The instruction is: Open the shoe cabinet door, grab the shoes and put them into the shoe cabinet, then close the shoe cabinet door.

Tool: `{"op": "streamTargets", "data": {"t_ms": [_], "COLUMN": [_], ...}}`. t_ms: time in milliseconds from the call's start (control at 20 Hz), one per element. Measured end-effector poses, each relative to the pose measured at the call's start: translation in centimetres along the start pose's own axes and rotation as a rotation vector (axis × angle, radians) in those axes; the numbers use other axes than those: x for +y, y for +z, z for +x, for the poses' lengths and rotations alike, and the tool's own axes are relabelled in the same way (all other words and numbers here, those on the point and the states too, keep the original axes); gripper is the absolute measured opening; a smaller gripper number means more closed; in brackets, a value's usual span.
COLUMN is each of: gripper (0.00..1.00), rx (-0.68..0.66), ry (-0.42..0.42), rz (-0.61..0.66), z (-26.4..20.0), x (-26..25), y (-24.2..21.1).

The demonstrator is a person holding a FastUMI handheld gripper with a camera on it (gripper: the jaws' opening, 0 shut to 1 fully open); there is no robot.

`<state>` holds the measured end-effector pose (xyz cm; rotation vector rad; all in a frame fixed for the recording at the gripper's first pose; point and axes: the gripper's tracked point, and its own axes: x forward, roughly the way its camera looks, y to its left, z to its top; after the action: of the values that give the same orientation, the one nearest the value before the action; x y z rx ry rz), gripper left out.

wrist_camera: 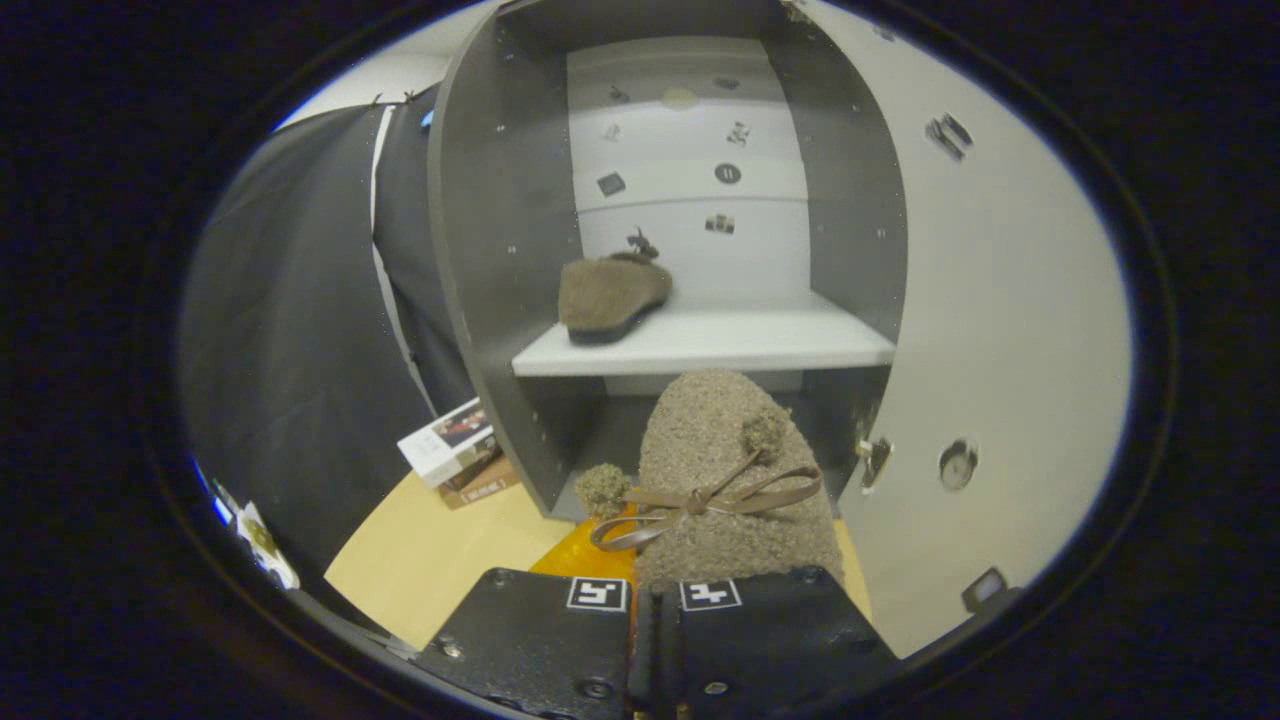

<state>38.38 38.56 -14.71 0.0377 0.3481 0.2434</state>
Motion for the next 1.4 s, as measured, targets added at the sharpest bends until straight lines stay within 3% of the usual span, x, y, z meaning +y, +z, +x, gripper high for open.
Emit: {"op": "streamTargets", "data": {"t_ms": [350, 700, 1050, 1400], "gripper": [0.06, 0.07, 0.07, 0.06], "rx": [-0.113, -0.149, -0.099, 0.048], "ry": [-0.039, -0.083, -0.112, -0.146], "rz": [-0.001, -0.023, -0.004, -0.013], "z": [4.8, 11.7, 18.8, 23.4], "x": [-0.7, -1.4, -3.8, -5.7], "y": [11.0, 17.5, 19.8, 17.4]}}
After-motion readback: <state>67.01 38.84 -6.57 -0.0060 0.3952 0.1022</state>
